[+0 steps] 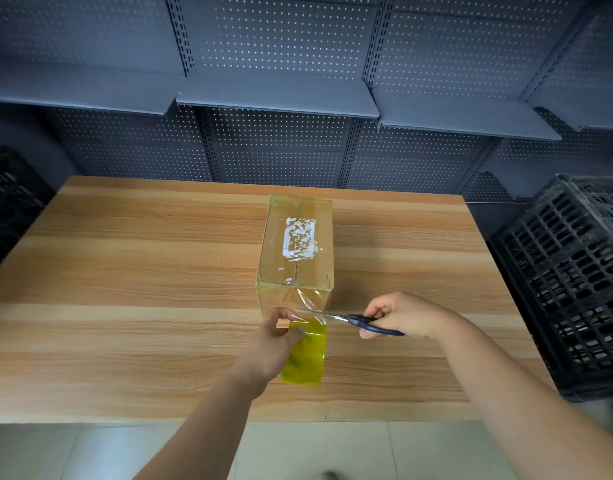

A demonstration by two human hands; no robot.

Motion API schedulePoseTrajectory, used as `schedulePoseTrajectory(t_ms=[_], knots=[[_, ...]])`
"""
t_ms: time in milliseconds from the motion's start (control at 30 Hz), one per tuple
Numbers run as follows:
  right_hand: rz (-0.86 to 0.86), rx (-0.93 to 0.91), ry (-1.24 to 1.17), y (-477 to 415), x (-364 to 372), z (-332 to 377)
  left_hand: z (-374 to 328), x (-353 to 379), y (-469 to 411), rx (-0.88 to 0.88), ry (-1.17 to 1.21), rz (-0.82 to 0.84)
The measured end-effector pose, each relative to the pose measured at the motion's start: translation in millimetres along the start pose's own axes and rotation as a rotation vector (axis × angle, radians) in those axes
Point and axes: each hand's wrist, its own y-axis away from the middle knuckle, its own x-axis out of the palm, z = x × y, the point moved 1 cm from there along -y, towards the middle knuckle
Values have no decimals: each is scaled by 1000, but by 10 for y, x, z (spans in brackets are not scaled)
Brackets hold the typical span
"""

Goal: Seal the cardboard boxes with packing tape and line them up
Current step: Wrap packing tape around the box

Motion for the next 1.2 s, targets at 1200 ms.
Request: schedulePoseTrajectory(t_ms=[1200], knots=[[-70, 302, 216, 491, -107, -711, 91, 85, -213, 24, -210, -18]])
